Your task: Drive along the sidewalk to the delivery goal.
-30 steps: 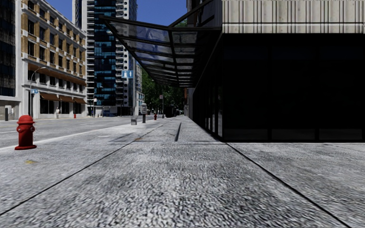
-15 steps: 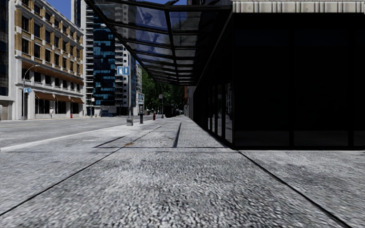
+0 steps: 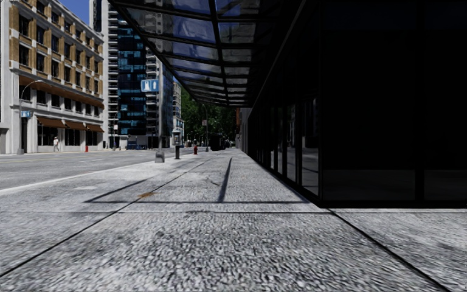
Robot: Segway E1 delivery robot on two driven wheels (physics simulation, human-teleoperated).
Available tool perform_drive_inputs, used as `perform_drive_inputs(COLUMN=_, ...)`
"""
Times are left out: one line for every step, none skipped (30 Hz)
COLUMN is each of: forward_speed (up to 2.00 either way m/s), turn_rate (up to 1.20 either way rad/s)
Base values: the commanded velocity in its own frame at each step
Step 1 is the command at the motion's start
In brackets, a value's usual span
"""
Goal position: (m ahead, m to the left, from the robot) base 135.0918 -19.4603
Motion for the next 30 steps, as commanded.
perform_drive_inputs(forward_speed=2.00, turn_rate=0.00)
perform_drive_inputs(forward_speed=2.00, turn_rate=0.00)
perform_drive_inputs(forward_speed=2.00, turn_rate=0.00)
perform_drive_inputs(forward_speed=2.00, turn_rate=0.00)
perform_drive_inputs(forward_speed=2.00, turn_rate=0.00)
perform_drive_inputs(forward_speed=2.00, turn_rate=0.00)
perform_drive_inputs(forward_speed=2.00, turn_rate=0.00)
perform_drive_inputs(forward_speed=2.00, turn_rate=0.00)
perform_drive_inputs(forward_speed=2.00, turn_rate=0.00)
perform_drive_inputs(forward_speed=2.00, turn_rate=0.00)
perform_drive_inputs(forward_speed=2.00, turn_rate=0.00)
perform_drive_inputs(forward_speed=2.00, turn_rate=0.00)
perform_drive_inputs(forward_speed=2.00, turn_rate=0.00)
perform_drive_inputs(forward_speed=2.00, turn_rate=0.00)
perform_drive_inputs(forward_speed=2.00, turn_rate=0.00)
perform_drive_inputs(forward_speed=2.00, turn_rate=0.00)
perform_drive_inputs(forward_speed=2.00, turn_rate=0.00)
perform_drive_inputs(forward_speed=2.00, turn_rate=0.00)
perform_drive_inputs(forward_speed=2.00, turn_rate=0.00)
perform_drive_inputs(forward_speed=2.00, turn_rate=0.00)
perform_drive_inputs(forward_speed=2.00, turn_rate=0.00)
perform_drive_inputs(forward_speed=2.00, turn_rate=0.00)
perform_drive_inputs(forward_speed=2.00, turn_rate=0.00)
perform_drive_inputs(forward_speed=2.00, turn_rate=0.00)
perform_drive_inputs(forward_speed=2.00, turn_rate=0.00)
perform_drive_inputs(forward_speed=2.00, turn_rate=0.00)
perform_drive_inputs(forward_speed=2.00, turn_rate=0.00)
perform_drive_inputs(forward_speed=2.00, turn_rate=0.00)
perform_drive_inputs(forward_speed=2.00, turn_rate=0.00)
perform_drive_inputs(forward_speed=2.00, turn_rate=0.00)
